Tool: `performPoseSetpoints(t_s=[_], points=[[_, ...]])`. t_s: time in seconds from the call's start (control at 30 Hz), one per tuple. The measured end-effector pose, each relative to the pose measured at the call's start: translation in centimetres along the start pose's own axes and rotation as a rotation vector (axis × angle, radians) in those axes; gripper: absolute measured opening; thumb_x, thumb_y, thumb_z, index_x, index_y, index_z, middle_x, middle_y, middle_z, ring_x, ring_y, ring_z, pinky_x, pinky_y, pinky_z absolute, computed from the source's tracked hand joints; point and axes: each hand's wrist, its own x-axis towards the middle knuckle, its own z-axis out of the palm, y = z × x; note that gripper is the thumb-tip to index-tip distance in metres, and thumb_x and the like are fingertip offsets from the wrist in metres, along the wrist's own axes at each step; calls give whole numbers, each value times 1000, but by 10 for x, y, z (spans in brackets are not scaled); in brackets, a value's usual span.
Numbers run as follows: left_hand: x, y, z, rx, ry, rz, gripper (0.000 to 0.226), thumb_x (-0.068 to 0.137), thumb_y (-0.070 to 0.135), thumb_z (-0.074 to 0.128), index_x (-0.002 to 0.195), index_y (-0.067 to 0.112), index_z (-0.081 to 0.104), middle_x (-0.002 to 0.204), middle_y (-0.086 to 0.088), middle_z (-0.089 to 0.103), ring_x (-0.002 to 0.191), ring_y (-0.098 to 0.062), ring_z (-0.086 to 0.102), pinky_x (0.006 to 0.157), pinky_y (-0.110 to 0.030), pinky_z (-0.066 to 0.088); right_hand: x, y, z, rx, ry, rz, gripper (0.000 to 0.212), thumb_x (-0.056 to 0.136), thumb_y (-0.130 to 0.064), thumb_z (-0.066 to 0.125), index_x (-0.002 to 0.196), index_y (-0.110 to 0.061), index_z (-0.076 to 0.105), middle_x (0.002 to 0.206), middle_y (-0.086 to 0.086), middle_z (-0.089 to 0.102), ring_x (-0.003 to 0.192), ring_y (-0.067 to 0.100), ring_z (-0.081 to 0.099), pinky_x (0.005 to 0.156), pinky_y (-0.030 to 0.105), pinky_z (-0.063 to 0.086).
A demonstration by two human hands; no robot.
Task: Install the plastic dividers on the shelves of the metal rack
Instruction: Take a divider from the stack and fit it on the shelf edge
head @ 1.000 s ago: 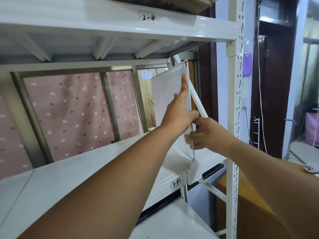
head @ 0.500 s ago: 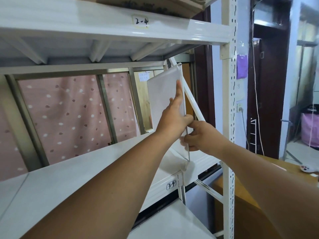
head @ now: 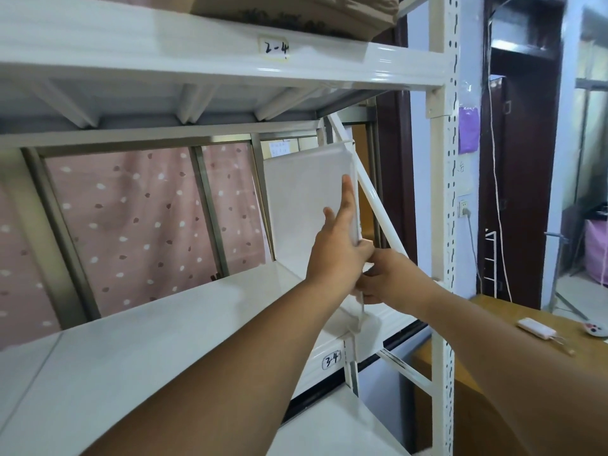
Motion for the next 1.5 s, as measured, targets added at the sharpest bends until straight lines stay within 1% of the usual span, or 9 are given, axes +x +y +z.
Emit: performPoseSetpoints(t_s=[0.13, 0.47, 0.6, 0.8, 0.97, 1.13, 1.3, 1.4, 1.5], points=[[-2, 2, -4, -1, -11, -26, 117, 99, 15, 69, 155, 66, -20, 179, -7, 10, 119, -45, 71, 100, -48, 62, 0, -4, -3, -12, -20, 18, 31, 87, -4, 66, 116, -14, 67, 84, 21, 76, 81, 37, 76, 82, 47, 63], [-3, 11, -3, -2, -41, -18, 115, 100, 16, 68, 151, 70, -19, 179, -7, 13, 117, -43, 72, 96, -47, 63, -9, -4, -8, 17, 1, 42, 40, 86, 0, 66, 124, -11, 65, 79, 18, 77, 71, 25, 75, 82, 42, 64], [0, 5, -5, -55, -20, -44, 112, 100, 12, 68, 158, 67, -11, 179, -2, 18, 104, -37, 76, 77, -36, 66, -6, -7, -6, 35, -20, 65, 46, 86, 1, 66, 130, -13, 62, 76, 14, 76, 62, 18, 70, 77, 35, 64], [0, -2, -8, -42, 31, -64, 110, 96, 25, 73, 152, 74, -8, 177, 2, 26, 134, -40, 62, 96, -54, 63, -4, -5, -6, 104, -37, 105, 38, 89, -1, 68, 125, -10, 66, 87, 19, 77, 80, 26, 77, 84, 37, 63], [0, -8, -11, 57, 68, -43, 102, 97, 36, 73, 169, 44, 1, 169, 0, 36, 148, -25, 46, 110, -43, 50, -8, -1, -3, 210, -25, 104, 16, 92, 0, 63, 104, 0, 74, 92, 23, 77, 85, 30, 77, 81, 34, 64], [0, -7, -13, 79, 60, -64, 109, 93, 43, 76, 170, 36, -1, 174, 1, 26, 154, -25, 39, 113, -48, 49, -9, 4, 2, 161, -13, 92, 15, 91, -6, 65, 102, 0, 73, 90, 23, 77, 91, 37, 75, 82, 36, 63], [-3, -10, -15, 85, 20, -90, 114, 90, 53, 76, 169, 37, -4, 180, 0, 13, 162, -28, 27, 122, -51, 40, -10, 7, 2, -50, -8, 67, 44, 79, -44, 71, 118, -24, 68, 81, 8, 72, 75, 21, 68, 81, 40, 52], [-10, -17, -20, 114, 0, -130, 112, 90, 65, 69, 169, 38, -6, 181, 1, 5, 165, -31, 16, 125, -54, 32, -14, 5, -2, -97, 47, 90, 81, 73, -61, 76, 145, -37, 47, 129, -4, 67, 120, 13, 62, 99, 36, 46], [-14, -27, -34, 147, -24, -175, 111, 90, 70, 64, 170, 36, -5, 181, -2, 1, 166, -33, 8, 127, -55, 25, -24, -5, -7, -93, 69, 136, 91, 74, -57, 79, 152, -34, 37, 146, -5, 52, 135, 19, 49, 104, 35, 40]])
